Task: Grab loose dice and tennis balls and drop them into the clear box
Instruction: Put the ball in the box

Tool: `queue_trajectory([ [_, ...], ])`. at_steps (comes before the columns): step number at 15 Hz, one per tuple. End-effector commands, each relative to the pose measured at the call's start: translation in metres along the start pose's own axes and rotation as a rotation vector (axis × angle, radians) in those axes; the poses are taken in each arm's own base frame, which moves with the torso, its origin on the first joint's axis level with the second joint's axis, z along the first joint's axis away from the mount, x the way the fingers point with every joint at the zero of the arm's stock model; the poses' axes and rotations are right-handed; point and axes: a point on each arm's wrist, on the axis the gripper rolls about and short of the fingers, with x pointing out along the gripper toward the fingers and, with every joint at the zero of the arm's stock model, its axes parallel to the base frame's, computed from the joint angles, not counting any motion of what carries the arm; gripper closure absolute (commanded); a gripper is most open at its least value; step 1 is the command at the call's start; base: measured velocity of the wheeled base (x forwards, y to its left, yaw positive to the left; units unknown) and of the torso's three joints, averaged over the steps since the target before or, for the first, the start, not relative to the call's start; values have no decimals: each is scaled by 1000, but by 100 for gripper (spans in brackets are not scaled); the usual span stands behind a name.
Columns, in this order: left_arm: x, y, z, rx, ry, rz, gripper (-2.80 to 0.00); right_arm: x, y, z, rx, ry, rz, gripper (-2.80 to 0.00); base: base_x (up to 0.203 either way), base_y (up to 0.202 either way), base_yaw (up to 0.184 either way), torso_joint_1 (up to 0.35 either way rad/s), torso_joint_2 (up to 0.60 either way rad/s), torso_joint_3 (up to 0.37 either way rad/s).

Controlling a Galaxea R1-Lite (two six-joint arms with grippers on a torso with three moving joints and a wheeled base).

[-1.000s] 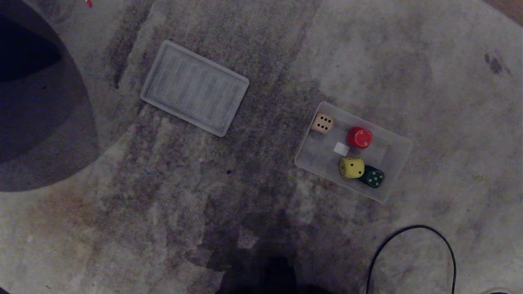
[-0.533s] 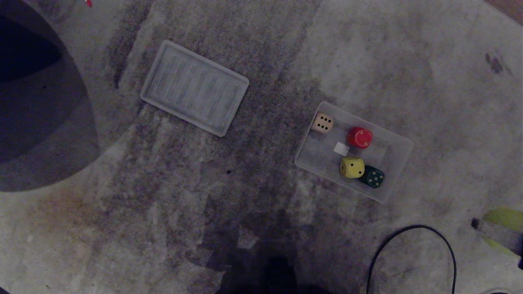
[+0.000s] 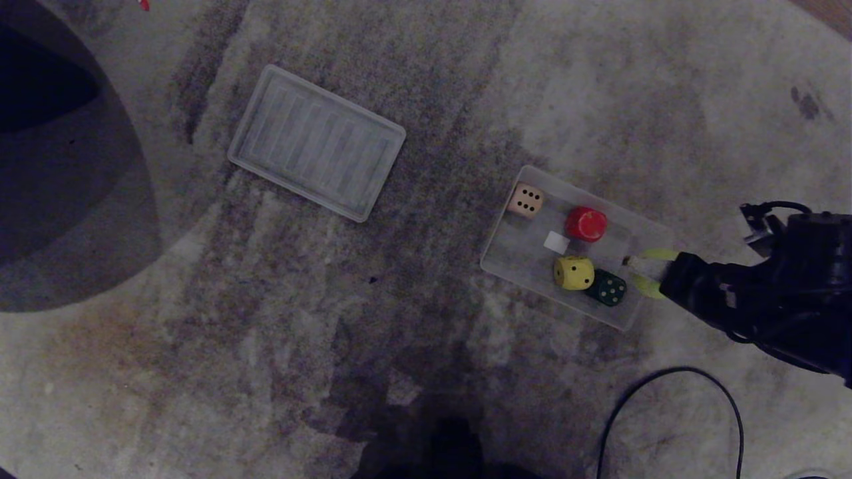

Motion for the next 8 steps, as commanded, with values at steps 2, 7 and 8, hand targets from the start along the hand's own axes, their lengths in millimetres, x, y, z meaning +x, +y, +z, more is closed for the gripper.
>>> queue_trajectory([
  [2, 0, 0, 0, -1, 2, 1, 0, 59, -4, -23, 1, 37, 24, 0, 0, 0, 0, 0, 0, 0],
  [7, 0, 0, 0, -1, 2, 1, 0, 80, 11, -17, 42, -86, 144, -280, 0, 0, 0, 0, 0, 0],
  [8, 0, 0, 0, -1, 2, 1, 0, 79, 13, -15, 39, -104, 157, -280, 0, 0, 0, 0, 0, 0],
])
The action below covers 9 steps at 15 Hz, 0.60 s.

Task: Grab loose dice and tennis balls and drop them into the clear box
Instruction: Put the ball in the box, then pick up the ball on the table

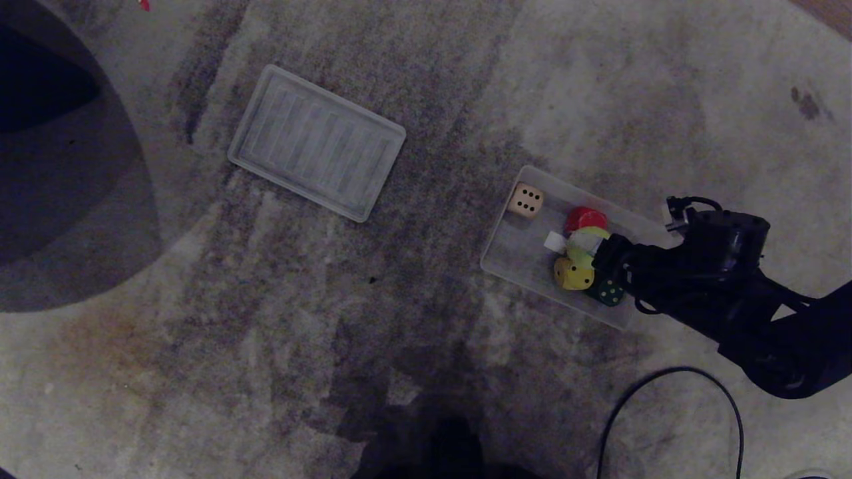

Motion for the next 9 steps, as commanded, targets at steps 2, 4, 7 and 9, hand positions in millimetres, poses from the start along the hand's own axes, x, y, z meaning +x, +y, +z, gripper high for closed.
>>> queue_trajectory([
  [2, 0, 0, 0, -1, 2, 1, 0, 1, 2, 1, 1, -17, 21, -280, 0, 0, 0, 0, 0, 0],
  [4, 0, 0, 0, -1, 2, 1, 0, -6, 7, 6, 0, -29, 31, -280, 0, 0, 0, 0, 0, 0],
  [7, 0, 0, 0, -1, 2, 1, 0, -36, 14, 15, -14, -42, 36, -280, 0, 0, 0, 0, 0, 0],
  [9, 0, 0, 0, -1, 2, 1, 0, -68, 18, 22, -38, -37, 18, -280, 0, 0, 0, 0, 0, 0],
])
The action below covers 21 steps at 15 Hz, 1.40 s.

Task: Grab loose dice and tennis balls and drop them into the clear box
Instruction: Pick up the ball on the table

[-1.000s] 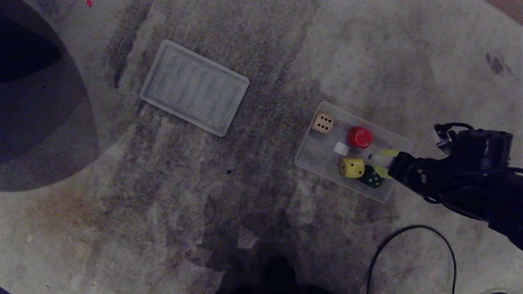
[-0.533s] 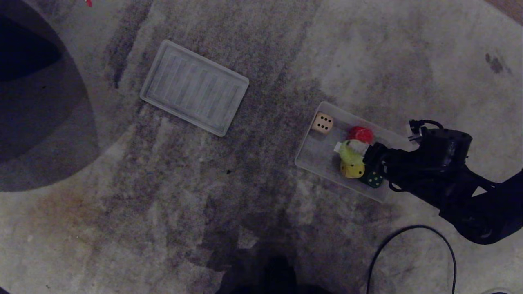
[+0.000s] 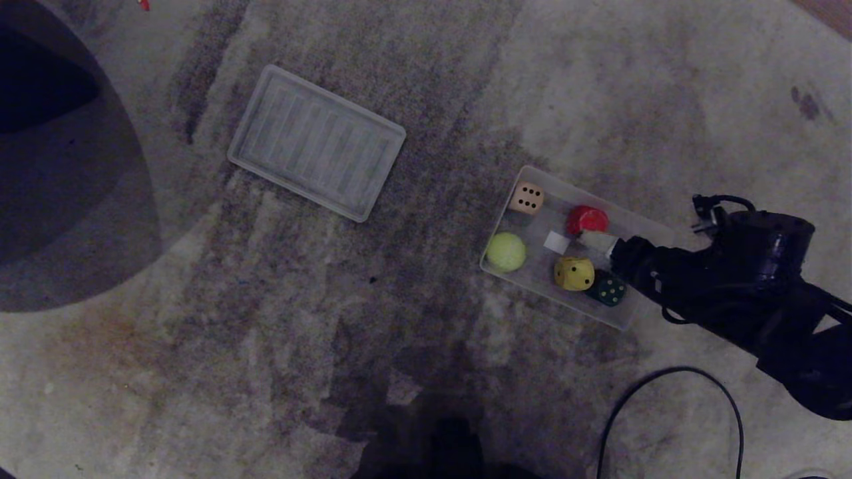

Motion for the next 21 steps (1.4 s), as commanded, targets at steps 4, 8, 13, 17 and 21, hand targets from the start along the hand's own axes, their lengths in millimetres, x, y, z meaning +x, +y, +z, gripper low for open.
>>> queue_trajectory([
  [4, 0, 0, 0, -1, 2, 1, 0, -116, 18, 20, -39, -34, -2, 0, 0, 0, 0, 0, 0, 0],
  [8, 0, 0, 0, -1, 2, 1, 0, -202, 3, -10, -165, 89, -101, 0, 0, 0, 0, 0, 0, 0],
  [13, 0, 0, 0, -1, 2, 1, 0, -283, -24, -63, -363, 131, -253, 0, 0, 0, 0, 0, 0, 0],
  [17, 0, 0, 0, -1, 2, 1, 0, -307, -38, -96, -459, 22, -315, 0, 0, 0, 0, 0, 0, 0],
  [21, 0, 0, 0, -1, 2, 1, 0, -313, -45, -111, -532, -59, -332, 0, 0, 0, 0, 0, 0, 0],
])
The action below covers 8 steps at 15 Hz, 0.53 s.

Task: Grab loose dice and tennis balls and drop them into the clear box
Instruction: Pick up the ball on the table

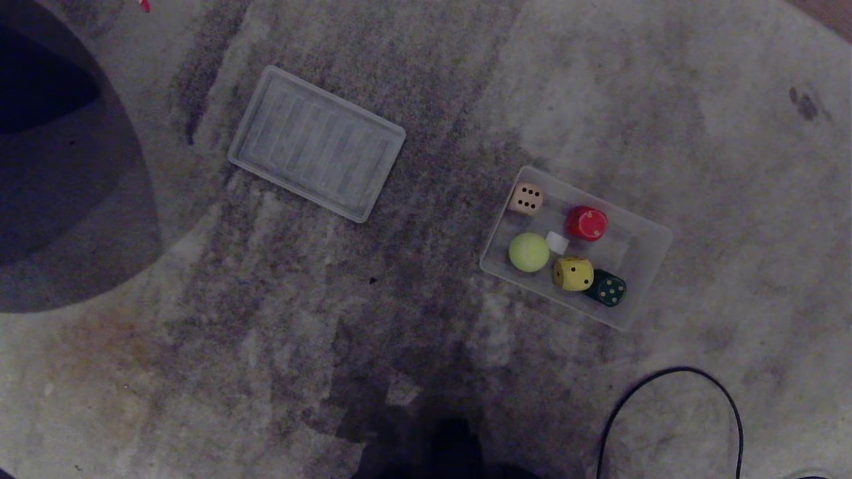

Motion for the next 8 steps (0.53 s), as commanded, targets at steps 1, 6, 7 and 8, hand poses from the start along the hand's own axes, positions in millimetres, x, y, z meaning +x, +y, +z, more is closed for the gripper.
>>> queue_trajectory([
  [1, 0, 0, 0, -1, 2, 1, 0, -4, 0, -8, 9, -57, -7, 0, 0, 0, 0, 0, 0, 0],
  [6, 0, 0, 0, -1, 2, 1, 0, -4, 0, -8, -14, -55, 11, 0, 0, 0, 0, 0, 0, 0],
  [7, 0, 0, 0, -1, 2, 1, 0, -4, 0, -8, -14, -55, 11, 0, 0, 0, 0, 0, 0, 0],
  [8, 0, 0, 0, -1, 2, 1, 0, -4, 0, -8, -14, -55, 9, 0, 0, 0, 0, 0, 0, 0],
])
